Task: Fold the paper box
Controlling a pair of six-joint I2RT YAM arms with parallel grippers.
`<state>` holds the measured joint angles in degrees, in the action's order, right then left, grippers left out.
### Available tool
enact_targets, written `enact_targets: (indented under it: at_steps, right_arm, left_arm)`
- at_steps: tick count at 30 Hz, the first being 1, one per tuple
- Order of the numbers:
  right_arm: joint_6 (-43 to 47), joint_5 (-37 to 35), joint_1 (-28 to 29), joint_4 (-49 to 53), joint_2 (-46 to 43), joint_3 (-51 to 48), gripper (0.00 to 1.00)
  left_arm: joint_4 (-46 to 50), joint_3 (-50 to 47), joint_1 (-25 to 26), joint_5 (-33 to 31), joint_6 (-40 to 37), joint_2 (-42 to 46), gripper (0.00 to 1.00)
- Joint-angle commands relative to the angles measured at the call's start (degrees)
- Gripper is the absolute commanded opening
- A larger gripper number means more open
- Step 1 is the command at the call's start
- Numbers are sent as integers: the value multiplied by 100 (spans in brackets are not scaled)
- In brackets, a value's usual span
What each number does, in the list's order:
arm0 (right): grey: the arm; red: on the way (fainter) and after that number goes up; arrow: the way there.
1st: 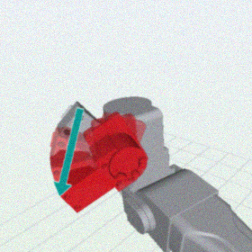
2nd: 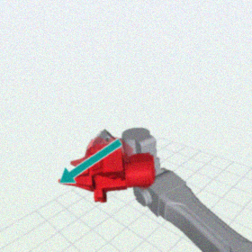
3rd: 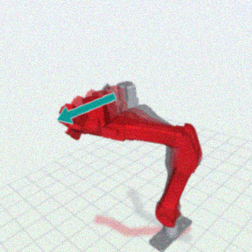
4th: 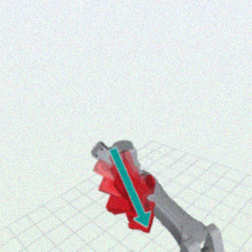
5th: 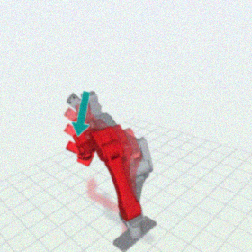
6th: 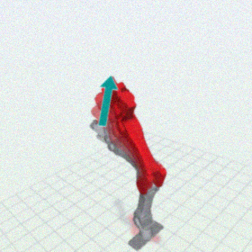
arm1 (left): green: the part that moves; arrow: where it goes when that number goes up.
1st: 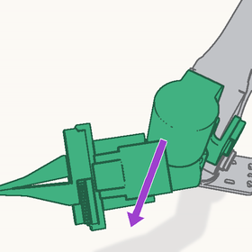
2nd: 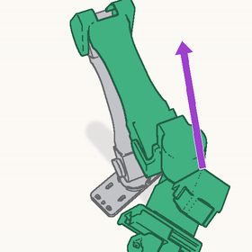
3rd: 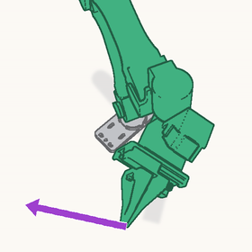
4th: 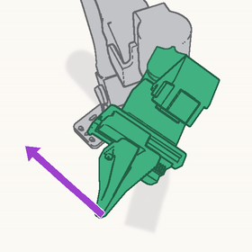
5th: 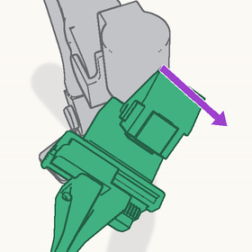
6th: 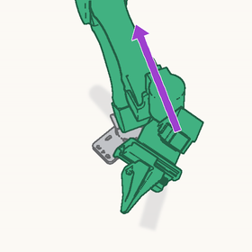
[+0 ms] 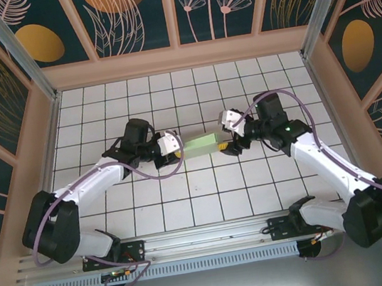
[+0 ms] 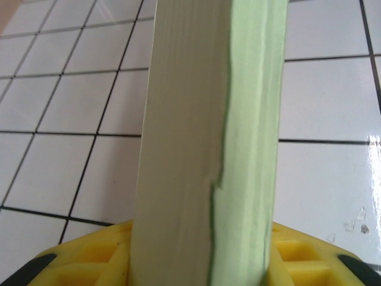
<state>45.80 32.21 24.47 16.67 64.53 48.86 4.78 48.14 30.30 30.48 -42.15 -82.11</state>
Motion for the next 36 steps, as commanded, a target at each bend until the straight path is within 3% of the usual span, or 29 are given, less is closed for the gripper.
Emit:
enact_targets:
  at_steps: [1,8,12,20,23,36]
  right_arm:
    - [-221,-1183,331,-23,-48,3,79]
    - [-324,-1537,572,63,116,222,44]
    - [-369,-1577,655,65,184,307,37]
    - [-440,-1811,872,113,417,461,37]
    - [-449,-1832,918,109,500,519,32]
    - [-370,-2082,919,390,429,527,33]
  left_arm:
    - [237,279,-17,-102,-24,-99,36]
    - [425,401,-18,-197,-117,-269,36]
    - [454,441,-19,-253,-115,-365,36]
    - [480,497,-23,-225,-124,-454,36]
    - [488,503,-16,-258,-118,-491,36]
    - [520,528,-17,-314,-92,-524,37]
